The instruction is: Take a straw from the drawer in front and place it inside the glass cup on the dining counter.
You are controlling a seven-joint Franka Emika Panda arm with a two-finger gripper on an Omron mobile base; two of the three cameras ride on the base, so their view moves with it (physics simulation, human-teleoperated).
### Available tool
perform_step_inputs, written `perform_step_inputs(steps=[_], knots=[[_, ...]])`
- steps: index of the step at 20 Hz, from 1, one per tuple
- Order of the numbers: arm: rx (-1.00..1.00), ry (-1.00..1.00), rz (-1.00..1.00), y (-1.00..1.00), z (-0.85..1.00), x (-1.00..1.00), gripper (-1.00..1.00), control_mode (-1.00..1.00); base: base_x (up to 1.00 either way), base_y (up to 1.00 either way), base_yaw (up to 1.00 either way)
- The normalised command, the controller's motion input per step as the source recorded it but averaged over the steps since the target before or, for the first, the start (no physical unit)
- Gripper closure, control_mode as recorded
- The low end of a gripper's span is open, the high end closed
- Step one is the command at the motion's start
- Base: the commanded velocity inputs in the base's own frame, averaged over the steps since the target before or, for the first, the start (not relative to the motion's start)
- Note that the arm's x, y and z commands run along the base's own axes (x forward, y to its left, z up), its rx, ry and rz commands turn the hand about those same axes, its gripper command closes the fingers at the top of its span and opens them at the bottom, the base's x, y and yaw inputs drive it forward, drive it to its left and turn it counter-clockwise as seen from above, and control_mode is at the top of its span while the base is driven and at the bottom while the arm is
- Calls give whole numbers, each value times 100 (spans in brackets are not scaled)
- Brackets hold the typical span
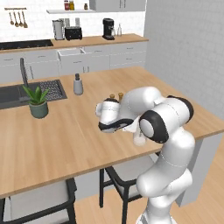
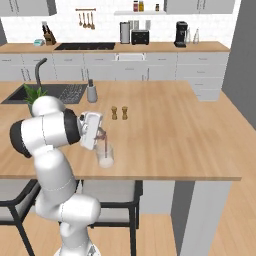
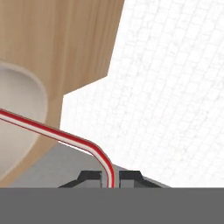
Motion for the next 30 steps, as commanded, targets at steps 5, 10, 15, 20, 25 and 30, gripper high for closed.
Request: perform_step_inputs(steps=[5, 10, 15, 20, 25, 30], knots=[[0, 0, 0, 0, -6, -2, -100, -100, 0, 0, 0], [1, 0, 0, 0, 0, -1, -100, -100, 0, 0, 0], [8, 0, 0, 0, 0, 0, -100, -100, 0, 0, 0], [19, 0, 0, 0, 0, 0, -100, -100, 0, 0, 0], [21, 0, 0, 0, 0, 0, -100, -100, 0, 0, 0], [24, -1, 0, 0, 9, -11, -100, -100, 0, 0, 0]])
